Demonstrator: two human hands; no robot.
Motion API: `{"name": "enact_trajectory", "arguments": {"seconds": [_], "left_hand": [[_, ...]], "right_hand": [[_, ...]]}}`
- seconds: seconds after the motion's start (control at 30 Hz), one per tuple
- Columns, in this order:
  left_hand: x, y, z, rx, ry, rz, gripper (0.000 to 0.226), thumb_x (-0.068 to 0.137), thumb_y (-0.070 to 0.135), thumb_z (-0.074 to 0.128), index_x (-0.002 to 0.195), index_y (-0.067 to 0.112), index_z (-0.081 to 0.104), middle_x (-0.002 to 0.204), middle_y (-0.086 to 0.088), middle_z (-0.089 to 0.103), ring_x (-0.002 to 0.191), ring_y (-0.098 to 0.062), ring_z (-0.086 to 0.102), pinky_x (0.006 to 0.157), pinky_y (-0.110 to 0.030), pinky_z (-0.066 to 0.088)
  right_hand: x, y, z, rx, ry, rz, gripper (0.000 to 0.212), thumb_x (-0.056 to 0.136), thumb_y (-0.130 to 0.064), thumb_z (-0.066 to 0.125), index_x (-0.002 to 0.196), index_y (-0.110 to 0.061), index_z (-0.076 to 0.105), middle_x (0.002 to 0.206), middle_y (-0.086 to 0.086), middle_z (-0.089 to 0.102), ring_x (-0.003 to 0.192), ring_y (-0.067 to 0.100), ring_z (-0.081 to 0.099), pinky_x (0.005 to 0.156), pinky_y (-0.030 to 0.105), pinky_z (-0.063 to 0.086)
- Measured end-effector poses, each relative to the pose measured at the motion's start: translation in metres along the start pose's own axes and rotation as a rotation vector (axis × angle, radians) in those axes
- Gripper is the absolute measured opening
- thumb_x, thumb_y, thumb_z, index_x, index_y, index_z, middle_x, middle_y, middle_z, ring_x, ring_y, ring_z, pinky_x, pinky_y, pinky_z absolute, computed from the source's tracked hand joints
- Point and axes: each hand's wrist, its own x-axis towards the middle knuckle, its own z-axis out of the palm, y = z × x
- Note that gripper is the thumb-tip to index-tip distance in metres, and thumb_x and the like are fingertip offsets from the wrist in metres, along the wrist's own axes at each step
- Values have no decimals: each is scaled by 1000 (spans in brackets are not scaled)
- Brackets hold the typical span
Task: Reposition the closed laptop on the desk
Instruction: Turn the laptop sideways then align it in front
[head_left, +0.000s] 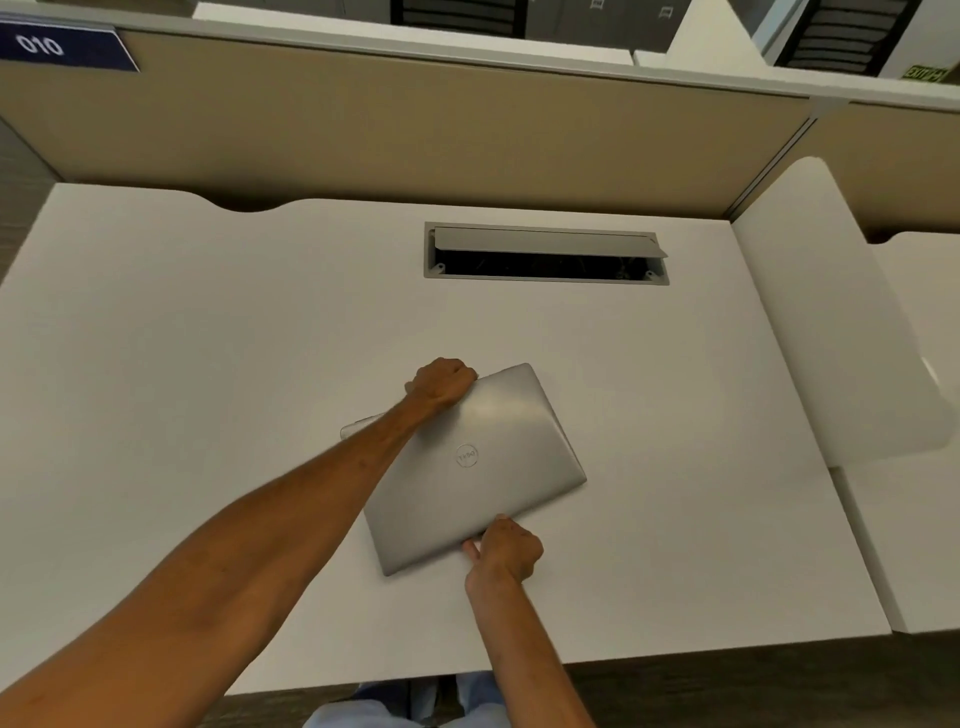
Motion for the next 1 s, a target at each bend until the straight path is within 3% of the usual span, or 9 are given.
{"name": "enact_trajectory", "arguments": {"seconds": [0.17, 0.3, 0.4, 0.53, 0.6, 0.7, 0.83, 0.9, 1.0], "left_hand": [[1, -6, 2, -6, -3, 19, 45, 112, 26, 46, 144, 9, 73, 157, -11, 68, 149, -38, 59, 130, -50, 44], [1, -12, 2, -41, 4, 42, 44, 114, 26, 48, 145, 10, 73, 158, -10, 68, 150, -36, 60, 130, -47, 45], [-3, -19, 0, -94, -4, 79, 44, 116, 25, 49, 150, 11, 73, 163, -7, 66, 156, -32, 56, 133, -44, 41], [-18, -42, 0, -264, 80, 134, 39, 114, 14, 54, 144, 7, 77, 154, -9, 74, 150, -29, 64, 132, -41, 44], [-32, -62, 5, -359, 225, 152, 37, 110, 3, 55, 140, 5, 78, 146, -11, 78, 142, -29, 70, 130, -45, 46], [-54, -101, 13, -524, 462, 100, 40, 108, 1, 58, 143, 11, 74, 142, -7, 79, 139, -28, 71, 126, -50, 49], [-87, -138, 34, -625, 680, 72, 56, 106, 0, 56, 158, 22, 59, 150, -1, 69, 144, -24, 64, 125, -45, 51], [-101, -146, 47, -640, 766, 74, 62, 107, -1, 54, 164, 21, 52, 160, 1, 61, 151, -23, 59, 128, -43, 48], [-118, -151, 65, -763, 773, -33, 66, 108, -4, 52, 170, 17, 46, 165, -6, 56, 156, -26, 55, 126, -46, 50]], "right_hand": [[3, 0, -3, -27, -57, -21, 22, 106, 3, 54, 86, 3, 64, 78, 13, 60, 71, 24, 59, 88, 52, 63], [3, 2, -6, 46, -50, -19, 20, 101, 10, 53, 87, 4, 67, 82, 17, 66, 73, 25, 62, 85, 52, 65], [6, -2, -18, 4, -154, -11, 13, 99, 8, 60, 95, 7, 72, 91, 21, 73, 86, 31, 71, 87, 51, 67], [22, -26, -44, -156, -226, -74, 16, 98, 1, 62, 87, 6, 73, 81, 26, 72, 75, 33, 70, 72, 46, 67], [29, -43, -58, -279, -189, -195, 19, 97, -1, 62, 86, 7, 75, 82, 32, 75, 66, 31, 67, 62, 44, 65], [38, -76, -68, -428, -171, -449, 22, 95, -3, 60, 83, 1, 78, 85, 29, 78, 57, 28, 67, 57, 40, 66], [43, -118, -49, -695, -203, -824, 20, 99, -10, 61, 96, -13, 80, 92, 7, 81, 80, 26, 76, 76, 40, 65], [48, -136, -31, -819, -180, -999, 17, 101, -15, 62, 101, -19, 78, 100, -2, 78, 84, 20, 72, 76, 33, 56], [60, -161, -11, -944, -132, -1095, 13, 101, -19, 64, 107, -21, 76, 111, -1, 72, 89, 22, 69, 77, 31, 49]]}}
